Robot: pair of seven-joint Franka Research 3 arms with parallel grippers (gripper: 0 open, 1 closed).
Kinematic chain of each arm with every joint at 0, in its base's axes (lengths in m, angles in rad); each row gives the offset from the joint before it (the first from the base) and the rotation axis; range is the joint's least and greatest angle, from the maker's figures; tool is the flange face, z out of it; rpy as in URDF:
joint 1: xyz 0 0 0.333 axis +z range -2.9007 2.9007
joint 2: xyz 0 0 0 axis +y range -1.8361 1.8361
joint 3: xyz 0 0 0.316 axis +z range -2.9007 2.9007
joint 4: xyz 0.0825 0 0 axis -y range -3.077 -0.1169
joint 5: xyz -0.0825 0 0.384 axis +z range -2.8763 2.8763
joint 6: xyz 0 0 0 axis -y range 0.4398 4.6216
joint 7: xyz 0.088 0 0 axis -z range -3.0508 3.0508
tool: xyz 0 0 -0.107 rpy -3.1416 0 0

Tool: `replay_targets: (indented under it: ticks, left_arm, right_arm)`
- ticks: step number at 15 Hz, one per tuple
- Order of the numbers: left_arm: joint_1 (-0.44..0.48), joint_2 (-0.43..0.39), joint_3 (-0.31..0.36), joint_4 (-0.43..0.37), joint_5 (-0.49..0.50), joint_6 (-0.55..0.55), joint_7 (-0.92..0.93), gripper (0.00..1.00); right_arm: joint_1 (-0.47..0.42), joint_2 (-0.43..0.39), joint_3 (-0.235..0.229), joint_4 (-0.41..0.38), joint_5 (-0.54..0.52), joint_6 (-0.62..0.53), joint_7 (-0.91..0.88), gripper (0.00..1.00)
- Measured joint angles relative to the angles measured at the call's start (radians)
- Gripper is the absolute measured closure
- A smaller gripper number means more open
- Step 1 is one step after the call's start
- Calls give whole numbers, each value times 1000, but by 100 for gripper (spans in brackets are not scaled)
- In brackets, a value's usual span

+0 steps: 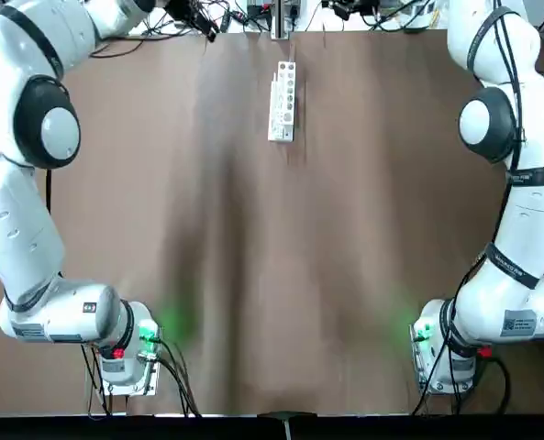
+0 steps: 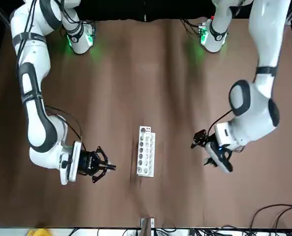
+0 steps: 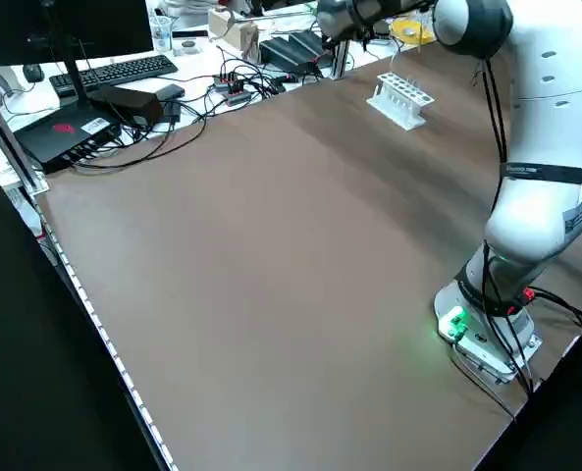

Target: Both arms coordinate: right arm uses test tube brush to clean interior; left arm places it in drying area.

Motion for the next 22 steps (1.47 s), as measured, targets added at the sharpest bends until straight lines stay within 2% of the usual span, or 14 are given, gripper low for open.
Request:
replay_targets:
  ticks: [3, 6, 9, 13, 15, 16, 19, 22]
  left_arm:
    - [-4, 97, -79, 17, -164, 130, 271, 0]
    - [-5, 211, -169, 82, -272, 172, 522, 0]
    - [-11, 319, -239, 125, -478, 201, 797, 0]
    - [-25, 390, -266, 159, -714, 198, 1202, 0]
    - [-37, 406, -268, 170, -825, 192, 1311, 0]
    - [-61, 429, -268, 206, -896, 192, 1360, 0]
    - [-106, 497, -268, 307, -923, 192, 1416, 1]
    - [-129, 558, -268, 384, -1022, 185, 1477, 1]
  right_arm:
    - [-38, 3, -1, -36, -60, -16, 125, 98]
    - [-67, 3, -1, -46, -177, -21, 264, 98]
    - [-81, 2, 0, -48, -312, -23, 441, 98]
    - [-75, 0, 7, -48, -536, -22, 755, 98]
    - [-68, 0, 8, -50, -614, -5, 882, 98]
    - [-65, 0, 7, -55, -668, 25, 995, 98]
    - [-58, 0, 7, -63, -725, 98, 1158, 98]
    - [-17, 2, -20, -75, -812, 174, 1378, 98]
